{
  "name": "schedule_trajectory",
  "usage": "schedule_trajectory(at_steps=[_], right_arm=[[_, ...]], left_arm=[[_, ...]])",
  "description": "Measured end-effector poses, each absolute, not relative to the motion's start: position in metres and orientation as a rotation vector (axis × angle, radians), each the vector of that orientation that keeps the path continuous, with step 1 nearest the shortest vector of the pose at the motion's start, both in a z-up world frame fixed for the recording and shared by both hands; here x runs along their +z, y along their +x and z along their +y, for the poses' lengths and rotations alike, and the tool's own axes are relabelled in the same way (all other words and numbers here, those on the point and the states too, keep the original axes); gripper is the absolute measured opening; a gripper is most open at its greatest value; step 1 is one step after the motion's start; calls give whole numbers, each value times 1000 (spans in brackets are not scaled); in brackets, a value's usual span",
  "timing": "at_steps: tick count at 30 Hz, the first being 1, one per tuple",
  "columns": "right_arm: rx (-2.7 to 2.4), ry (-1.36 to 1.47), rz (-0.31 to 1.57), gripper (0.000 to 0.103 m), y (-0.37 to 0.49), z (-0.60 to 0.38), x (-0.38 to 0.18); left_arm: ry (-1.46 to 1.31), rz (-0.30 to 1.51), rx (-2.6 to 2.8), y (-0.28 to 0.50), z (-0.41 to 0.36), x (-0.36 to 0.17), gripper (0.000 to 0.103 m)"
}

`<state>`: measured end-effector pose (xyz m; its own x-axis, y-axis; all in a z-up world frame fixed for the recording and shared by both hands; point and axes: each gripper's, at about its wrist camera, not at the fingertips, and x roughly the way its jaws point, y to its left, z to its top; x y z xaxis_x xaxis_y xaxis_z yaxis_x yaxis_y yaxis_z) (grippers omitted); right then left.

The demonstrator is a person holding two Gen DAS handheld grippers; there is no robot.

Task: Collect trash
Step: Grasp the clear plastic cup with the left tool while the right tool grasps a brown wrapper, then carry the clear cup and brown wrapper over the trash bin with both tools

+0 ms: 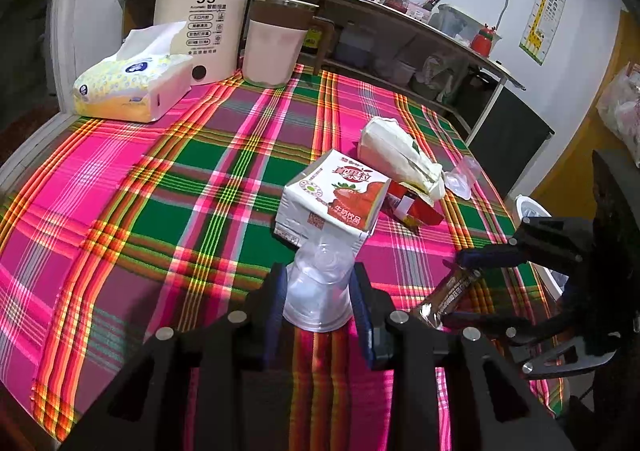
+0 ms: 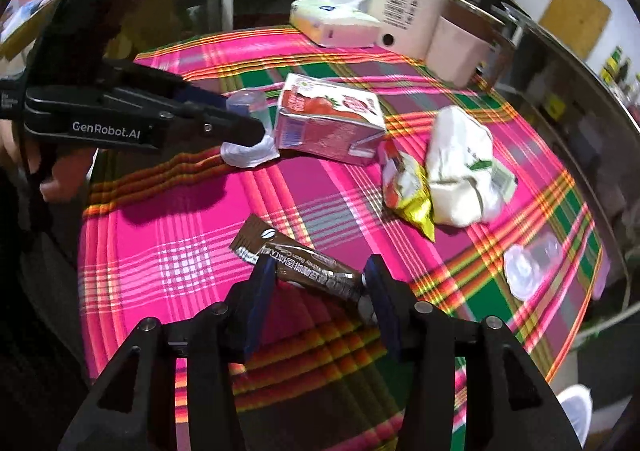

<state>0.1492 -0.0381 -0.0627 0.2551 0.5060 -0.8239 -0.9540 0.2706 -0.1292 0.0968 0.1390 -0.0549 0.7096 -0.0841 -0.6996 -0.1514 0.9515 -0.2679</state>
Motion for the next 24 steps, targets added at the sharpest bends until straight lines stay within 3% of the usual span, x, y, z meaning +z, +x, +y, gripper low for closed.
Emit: schedule_trajectory(at_steps=[7, 8, 11, 24], right_arm=[[1068, -584, 868, 49, 177, -32, -67], [1049, -566, 876, 46, 177, -33, -67], [996, -514, 885, 21, 172, -37, -66], [769, -249, 858, 19, 134, -86, -37]], left_arm=[[-320, 785, 35, 94, 139, -55, 33], [-320, 786, 34, 93, 138, -55, 33], [-316, 787, 26, 91, 133, -54, 33], [-274, 777, -52, 74, 101, -39, 33]])
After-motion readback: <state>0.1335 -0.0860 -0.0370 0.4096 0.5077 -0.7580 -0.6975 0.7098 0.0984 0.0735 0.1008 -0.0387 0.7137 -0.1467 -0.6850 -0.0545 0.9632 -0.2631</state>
